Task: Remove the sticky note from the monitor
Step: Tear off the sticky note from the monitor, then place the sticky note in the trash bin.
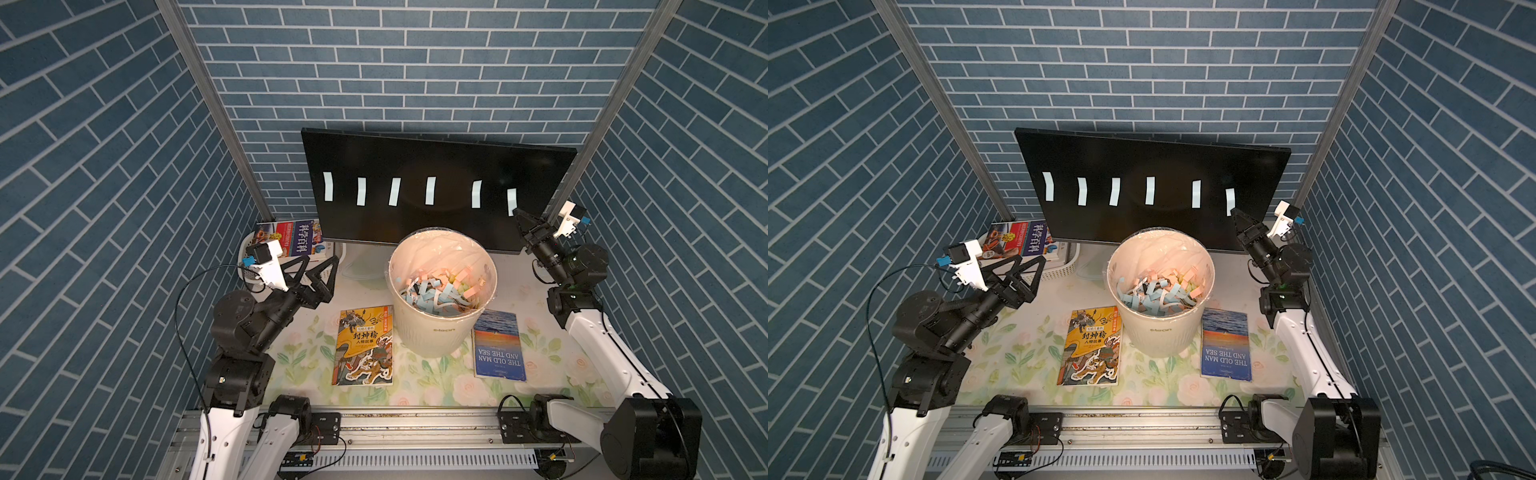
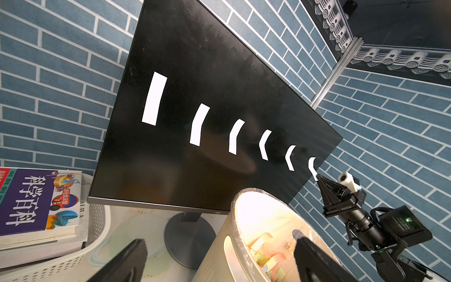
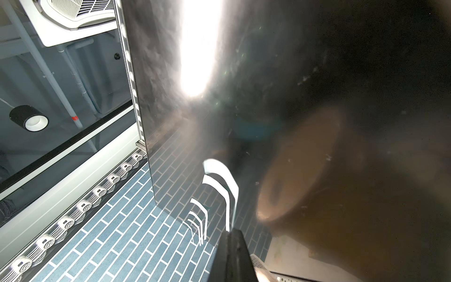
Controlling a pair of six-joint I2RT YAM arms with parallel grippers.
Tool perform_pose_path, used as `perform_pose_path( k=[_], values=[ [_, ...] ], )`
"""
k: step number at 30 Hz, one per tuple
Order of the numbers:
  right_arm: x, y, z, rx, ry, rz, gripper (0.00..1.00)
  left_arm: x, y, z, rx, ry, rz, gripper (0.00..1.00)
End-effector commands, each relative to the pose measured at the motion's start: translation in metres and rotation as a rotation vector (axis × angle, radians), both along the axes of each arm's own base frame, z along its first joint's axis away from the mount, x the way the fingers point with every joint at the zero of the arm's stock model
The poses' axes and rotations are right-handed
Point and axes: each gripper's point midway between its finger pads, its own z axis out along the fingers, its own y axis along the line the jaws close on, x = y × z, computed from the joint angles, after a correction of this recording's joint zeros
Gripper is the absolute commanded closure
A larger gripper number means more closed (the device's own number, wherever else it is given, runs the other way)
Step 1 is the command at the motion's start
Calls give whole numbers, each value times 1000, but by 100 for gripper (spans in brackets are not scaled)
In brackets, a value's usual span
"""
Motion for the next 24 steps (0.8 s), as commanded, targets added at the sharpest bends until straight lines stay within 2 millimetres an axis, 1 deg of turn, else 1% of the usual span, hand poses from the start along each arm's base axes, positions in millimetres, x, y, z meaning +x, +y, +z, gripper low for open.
perform_pose_path(
  k=[1,5,10,15,24],
  values=[
    [-16,4,6,-23,-59,25,100,-2,-3,3,-8,-19,-18,0],
    [-25,8,-1,-39,-56,39,100,-1,-3,1,-11,-13,-20,0],
    [-38,16,-8,-97,-56,52,100,-2,-3,-1,-14,-9,-20,0],
    [-49,24,-12,-151,-69,62,100,-1,-4,-2,-19,-4,-24,0],
    [-71,49,-13,-278,-105,110,100,-1,-4,-8,-23,4,-28,0]
  ],
)
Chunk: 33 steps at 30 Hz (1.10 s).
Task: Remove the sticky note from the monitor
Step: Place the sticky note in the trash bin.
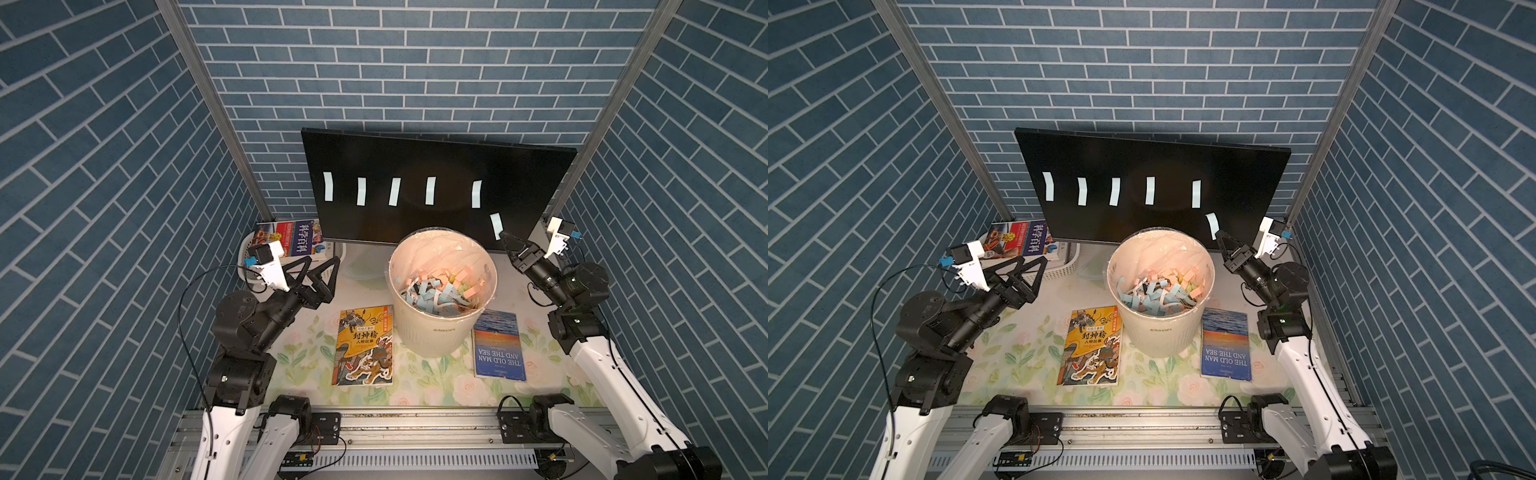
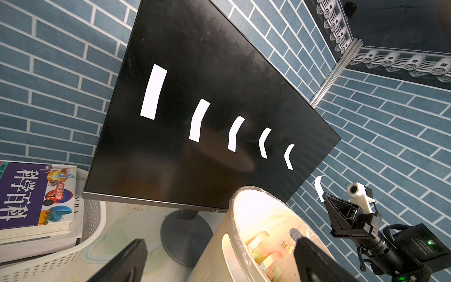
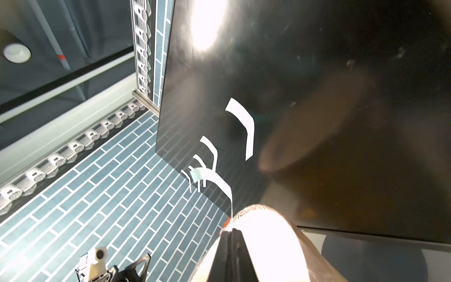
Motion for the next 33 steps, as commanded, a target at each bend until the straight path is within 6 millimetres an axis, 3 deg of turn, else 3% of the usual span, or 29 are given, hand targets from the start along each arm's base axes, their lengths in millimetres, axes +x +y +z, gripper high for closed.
perform_pose_path(
  k=[1,20,33],
  values=[
    [-11,10,5,-87,-58,17,100,-2,-2,0,-3,-16,-12,0],
    [-30,56,-12,-351,-98,120,100,-2,-1,-6,0,-4,-8,0],
    [-24,95,-40,-658,-86,77,100,-1,0,-14,11,6,-3,0]
  ],
)
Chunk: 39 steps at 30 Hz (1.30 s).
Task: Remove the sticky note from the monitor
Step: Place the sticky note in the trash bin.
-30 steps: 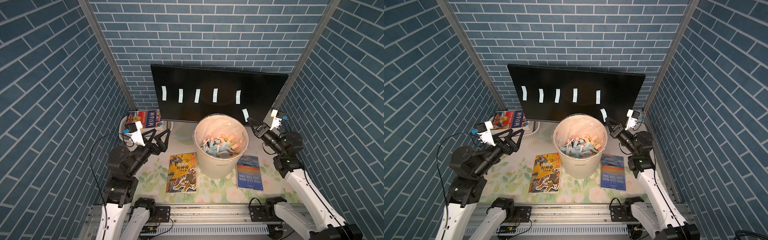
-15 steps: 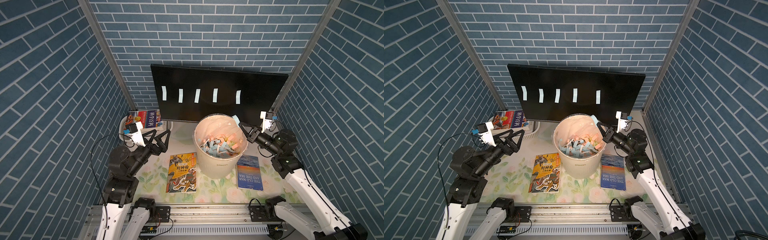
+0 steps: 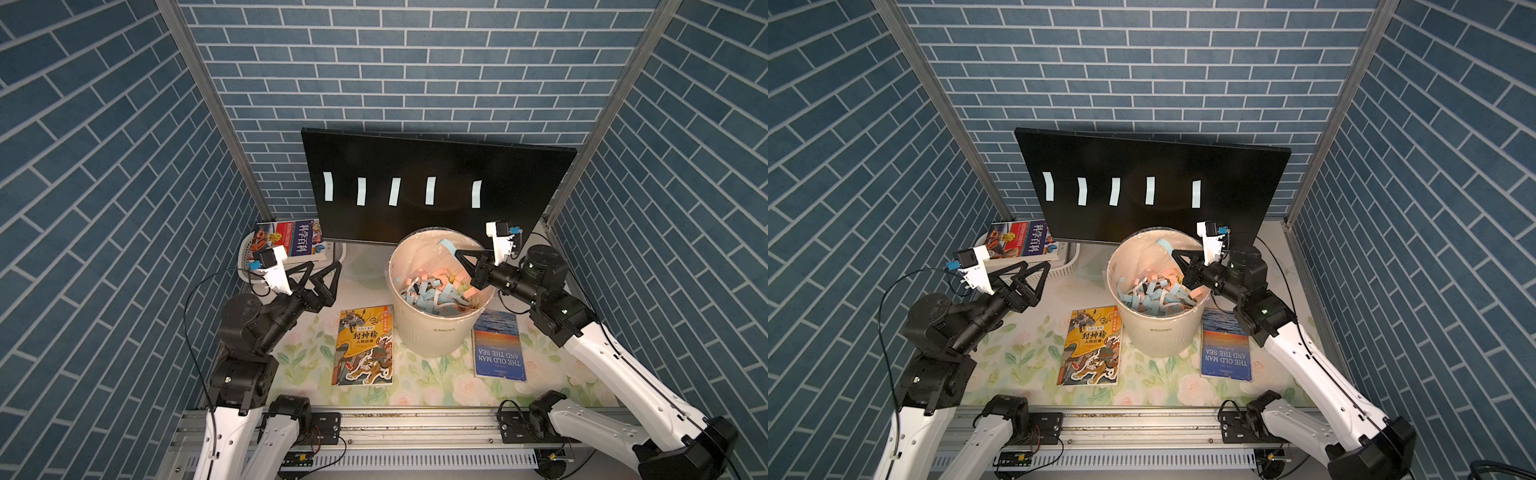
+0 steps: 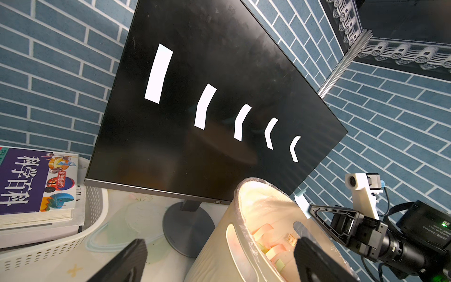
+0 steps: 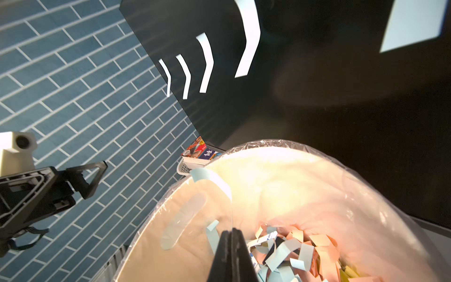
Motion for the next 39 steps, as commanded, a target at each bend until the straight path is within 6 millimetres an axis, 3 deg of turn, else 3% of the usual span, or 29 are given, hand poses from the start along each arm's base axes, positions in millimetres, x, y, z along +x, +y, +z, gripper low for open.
perform_pose_path(
  k=[1,10,20,28,39],
  values=[
    [6,0,-7,-149,-47,-74,100,-2,0,2,11,-22,0,0],
    [9,19,-25,-393,-66,-152,100,-3,2,-1,28,-20,13,0],
    [10,24,-38,-510,-50,-190,97,-6,4,-1,36,-26,21,0],
    [10,26,-32,-500,-54,-189,80,-6,4,-3,39,-23,20,0],
    [12,23,-6,-450,-89,-220,68,-6,4,-4,43,-24,20,0]
  ],
)
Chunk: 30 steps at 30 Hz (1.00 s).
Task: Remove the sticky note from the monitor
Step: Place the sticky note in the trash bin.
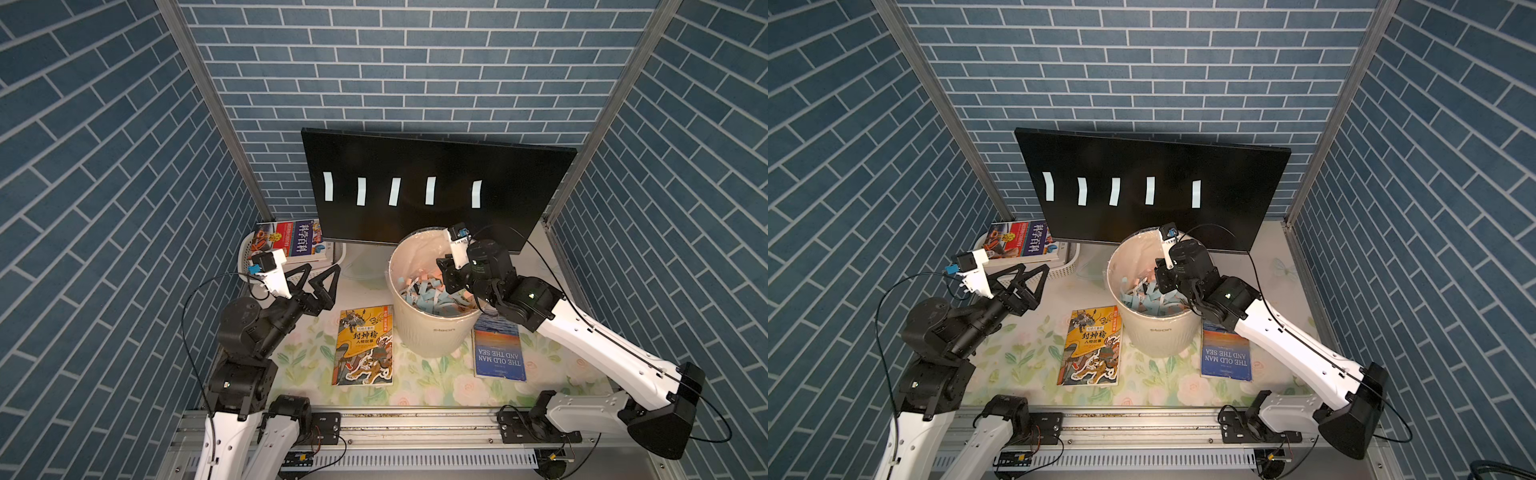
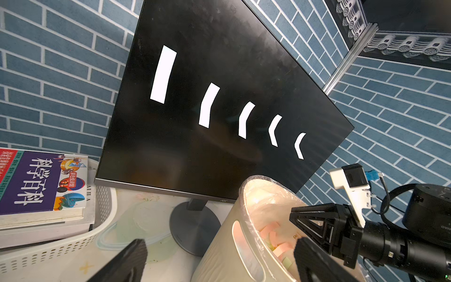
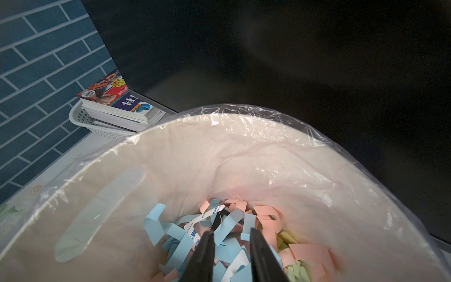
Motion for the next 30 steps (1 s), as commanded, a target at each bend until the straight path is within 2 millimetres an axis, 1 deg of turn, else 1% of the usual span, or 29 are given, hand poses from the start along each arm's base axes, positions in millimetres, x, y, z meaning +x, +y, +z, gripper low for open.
perform_pose_path(
  k=[1,4,8,13,17,21,25,30],
  values=[
    [1,-5,29,29,-59,-22,66,-1,0,-1,13,-10,0,0],
    [5,-10,45,63,-92,-39,63,-1,0,-1,15,-11,-1,0],
    [16,-20,63,131,-105,-59,62,-1,0,-1,15,-11,-2,0],
    [35,-35,78,260,-93,-64,61,-2,0,1,24,-15,0,0],
    [46,-45,91,343,-110,-68,55,-3,1,2,29,-16,2,0],
    [59,-57,96,430,-93,-80,54,-4,0,3,29,-19,-1,0],
    [68,-67,99,534,-84,-78,52,-6,0,2,30,-17,-2,0],
    [82,-84,97,673,-47,-87,50,-9,0,6,30,-24,-7,0]
  ],
)
